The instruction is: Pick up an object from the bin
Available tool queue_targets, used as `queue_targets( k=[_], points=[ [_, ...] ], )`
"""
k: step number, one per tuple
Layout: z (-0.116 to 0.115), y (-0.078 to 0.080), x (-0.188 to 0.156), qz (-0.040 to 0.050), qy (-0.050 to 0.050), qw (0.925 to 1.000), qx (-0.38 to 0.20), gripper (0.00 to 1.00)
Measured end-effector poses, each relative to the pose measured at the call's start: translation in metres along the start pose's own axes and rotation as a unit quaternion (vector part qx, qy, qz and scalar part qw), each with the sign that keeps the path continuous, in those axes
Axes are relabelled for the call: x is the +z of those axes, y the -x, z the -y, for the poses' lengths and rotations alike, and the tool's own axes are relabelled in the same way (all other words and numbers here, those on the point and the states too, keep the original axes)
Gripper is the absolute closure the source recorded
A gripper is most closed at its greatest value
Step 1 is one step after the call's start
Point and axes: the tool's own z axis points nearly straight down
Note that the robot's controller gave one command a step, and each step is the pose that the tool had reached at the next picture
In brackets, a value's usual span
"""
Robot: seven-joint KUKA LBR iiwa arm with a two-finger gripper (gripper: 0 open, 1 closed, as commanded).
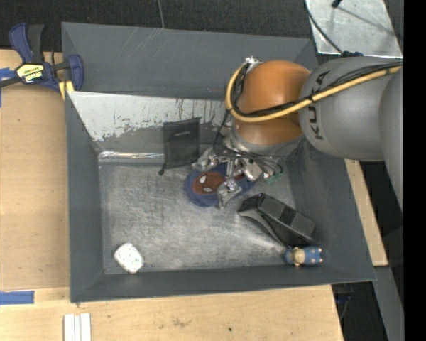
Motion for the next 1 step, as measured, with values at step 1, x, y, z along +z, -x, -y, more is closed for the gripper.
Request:
queue_targets(
  k=[1],
  points=[
    [0.0082, -0.0019, -0.1382, -0.002, -0.001, 0.9999, -0.012, 1.0]
  ],
)
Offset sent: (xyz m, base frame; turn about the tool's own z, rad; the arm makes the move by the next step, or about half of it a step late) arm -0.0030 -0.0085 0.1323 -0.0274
